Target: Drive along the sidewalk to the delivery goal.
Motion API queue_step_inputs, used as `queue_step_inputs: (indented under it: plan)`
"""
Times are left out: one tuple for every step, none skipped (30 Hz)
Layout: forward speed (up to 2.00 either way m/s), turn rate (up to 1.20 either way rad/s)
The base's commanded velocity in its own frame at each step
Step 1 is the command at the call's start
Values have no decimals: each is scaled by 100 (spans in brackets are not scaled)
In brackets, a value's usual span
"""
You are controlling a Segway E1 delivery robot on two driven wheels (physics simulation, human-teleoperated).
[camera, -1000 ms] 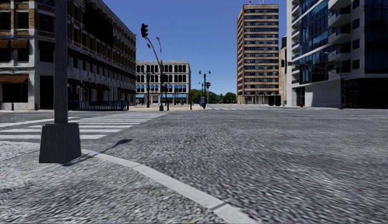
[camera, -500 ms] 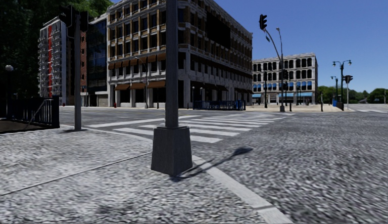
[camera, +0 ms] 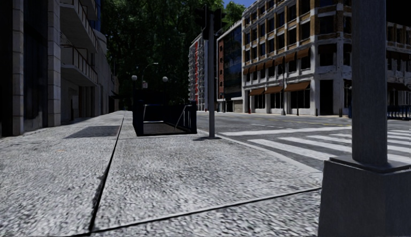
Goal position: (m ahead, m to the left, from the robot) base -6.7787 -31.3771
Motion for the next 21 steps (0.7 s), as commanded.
queue_step_inputs:
  plan:
    - [200,120]
    - [200,120]
    - [200,120]
    - [200,-7]
    - [200,-7]
    - [200,0]
    - [200,0]
    - [200,0]
    - [200,0]
    - [200,0]
    - [200,0]
    - [200,0]
    - [200,0]
    - [200,-63]
    - [200,-120]
    - [200,-120]
    - [200,-120]
    - [200,-120]
    - [200,-120]
    - [200,-120]
    - [200,-120]
